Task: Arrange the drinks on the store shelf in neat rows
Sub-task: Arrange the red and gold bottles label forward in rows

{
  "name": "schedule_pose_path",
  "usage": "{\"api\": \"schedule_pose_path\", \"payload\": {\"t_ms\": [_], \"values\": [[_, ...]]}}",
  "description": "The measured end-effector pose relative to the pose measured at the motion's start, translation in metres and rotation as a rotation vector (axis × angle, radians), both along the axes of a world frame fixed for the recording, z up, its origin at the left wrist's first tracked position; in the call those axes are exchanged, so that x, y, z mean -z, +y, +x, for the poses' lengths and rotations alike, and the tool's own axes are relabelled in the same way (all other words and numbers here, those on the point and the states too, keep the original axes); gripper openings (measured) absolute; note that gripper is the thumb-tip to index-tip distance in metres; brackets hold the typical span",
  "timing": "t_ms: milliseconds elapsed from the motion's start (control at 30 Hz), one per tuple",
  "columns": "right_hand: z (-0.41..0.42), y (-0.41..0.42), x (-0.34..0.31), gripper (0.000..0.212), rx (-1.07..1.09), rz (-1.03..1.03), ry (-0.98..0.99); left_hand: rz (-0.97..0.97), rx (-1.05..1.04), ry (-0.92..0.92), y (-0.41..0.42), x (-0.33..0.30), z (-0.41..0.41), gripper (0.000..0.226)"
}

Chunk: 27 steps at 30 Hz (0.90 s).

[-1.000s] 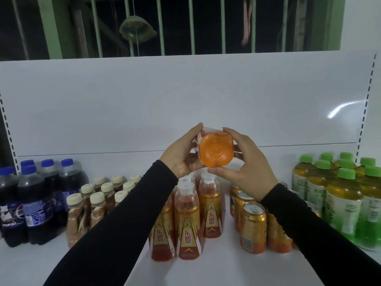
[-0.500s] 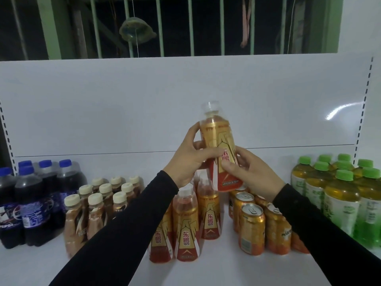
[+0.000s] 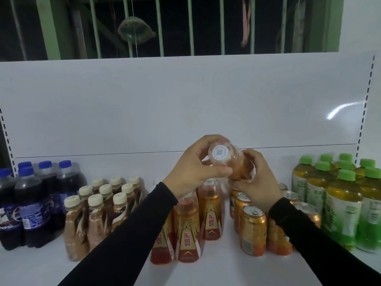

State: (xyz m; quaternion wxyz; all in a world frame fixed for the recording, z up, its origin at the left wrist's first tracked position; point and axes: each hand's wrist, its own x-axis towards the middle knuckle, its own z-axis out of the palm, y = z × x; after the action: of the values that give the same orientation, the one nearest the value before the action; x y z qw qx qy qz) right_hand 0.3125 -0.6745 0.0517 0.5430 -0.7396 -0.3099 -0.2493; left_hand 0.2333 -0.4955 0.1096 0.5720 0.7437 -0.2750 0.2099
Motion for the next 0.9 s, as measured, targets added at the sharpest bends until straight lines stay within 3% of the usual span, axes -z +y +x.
{"api": "schedule_pose_path", "payload": {"t_ms": [400,667,833,900], "values": [[0.012,0.005,0.012,0.074,0.079,-0.007,-0.053,0.026,-0.039,-0.019,0.004,0.006,0.001,0.055],[0.001,0.01,-0.004,0.076,-0.057,-0.108,-0.021,-0.147,-0.169,0.016,0.021,-0.032,0.007,0.033],[-0.001,0.024,-0.022,0.077,-0.045,-0.072,-0.009,-0.242,-0.28,0.111,0.046,-0.063,0.013,0.058],[0.003,0.026,-0.024,0.071,-0.014,-0.118,-0.036,-0.237,-0.326,0.105,0.057,-0.076,0.01,0.057]]}}
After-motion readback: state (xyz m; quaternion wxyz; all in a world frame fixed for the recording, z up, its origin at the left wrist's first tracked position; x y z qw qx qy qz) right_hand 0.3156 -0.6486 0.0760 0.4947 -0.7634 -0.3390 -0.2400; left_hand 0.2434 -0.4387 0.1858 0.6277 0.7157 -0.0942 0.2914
